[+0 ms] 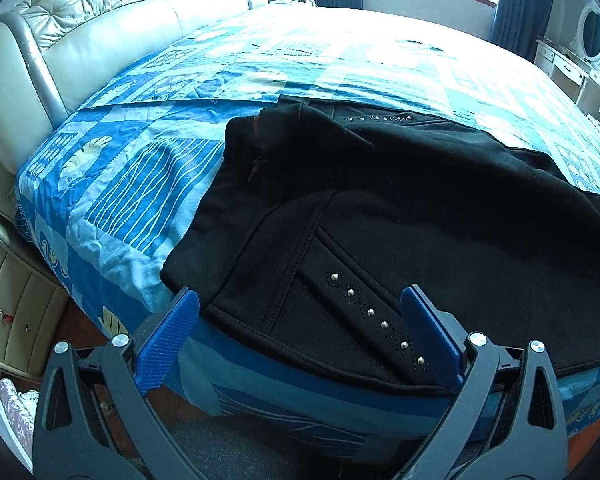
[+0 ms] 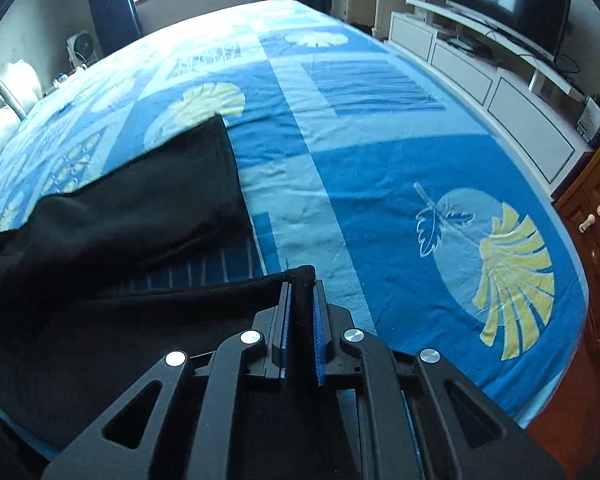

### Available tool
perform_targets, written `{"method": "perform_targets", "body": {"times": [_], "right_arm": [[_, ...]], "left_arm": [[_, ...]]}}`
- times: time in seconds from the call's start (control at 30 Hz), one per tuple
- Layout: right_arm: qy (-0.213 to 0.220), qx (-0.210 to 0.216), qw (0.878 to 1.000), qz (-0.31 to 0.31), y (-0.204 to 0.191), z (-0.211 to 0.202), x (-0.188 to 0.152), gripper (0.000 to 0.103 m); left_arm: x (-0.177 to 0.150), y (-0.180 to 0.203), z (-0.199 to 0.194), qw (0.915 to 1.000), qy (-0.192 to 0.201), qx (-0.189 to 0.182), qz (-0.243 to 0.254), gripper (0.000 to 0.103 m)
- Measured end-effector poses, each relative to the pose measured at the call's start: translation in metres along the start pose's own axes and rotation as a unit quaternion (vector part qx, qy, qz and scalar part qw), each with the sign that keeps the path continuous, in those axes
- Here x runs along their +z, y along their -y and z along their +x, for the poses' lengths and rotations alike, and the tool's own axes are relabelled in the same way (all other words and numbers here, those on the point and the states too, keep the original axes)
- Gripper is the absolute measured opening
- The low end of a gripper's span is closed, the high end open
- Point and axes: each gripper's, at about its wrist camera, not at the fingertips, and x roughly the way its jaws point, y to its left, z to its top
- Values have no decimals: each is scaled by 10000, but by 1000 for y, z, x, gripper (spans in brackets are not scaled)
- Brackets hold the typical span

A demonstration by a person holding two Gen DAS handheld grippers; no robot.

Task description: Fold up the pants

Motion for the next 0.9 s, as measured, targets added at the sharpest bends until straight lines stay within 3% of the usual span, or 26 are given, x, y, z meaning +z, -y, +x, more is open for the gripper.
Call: {"method": "perform_targets", "body": {"times": [0.1, 0.17, 0.23, 0.3, 0.37, 0.4, 0.47, 0.6, 0.73, 0.9], "right_arm": [[295, -113, 9968, 730, 16, -15, 2, 43], [631, -382, 9919, 1030, 16, -32, 3, 43], [802, -164, 9907, 1091, -1, -46, 4, 43], [908, 239, 9929, 733, -39, -56, 7, 43], [980, 653, 9930, 110, -93, -64, 11, 53], [1034, 885, 9905, -217, -122, -68, 12, 63], [1071, 1377, 9806, -891, -184, -74, 14, 65], [744, 2252, 9523, -1921, -295, -70, 15, 66], [466, 2397, 9340, -2610, -377, -57, 13, 66], [210, 2375, 9261, -2926, -430, -38, 15, 67]], "left_arm": [[10, -6, 7, 9999, -72, -146, 56, 101], [17, -13, 11, 9994, -132, -271, 158, 101], [27, -21, 19, 9979, -318, -443, 347, 101], [39, -29, 24, 9971, -301, -473, 518, 101], [54, -38, 29, 9963, -169, -507, 666, 101], [63, -43, 34, 9956, -183, -567, 726, 101], [85, -55, 45, 9935, -224, -820, 764, 101], [135, -73, 79, 9825, -539, -1628, 730, 101], [176, -82, 126, 9677, -865, -2304, 552, 101], [201, -92, 188, 9471, -1350, -2912, 61, 101]]}}
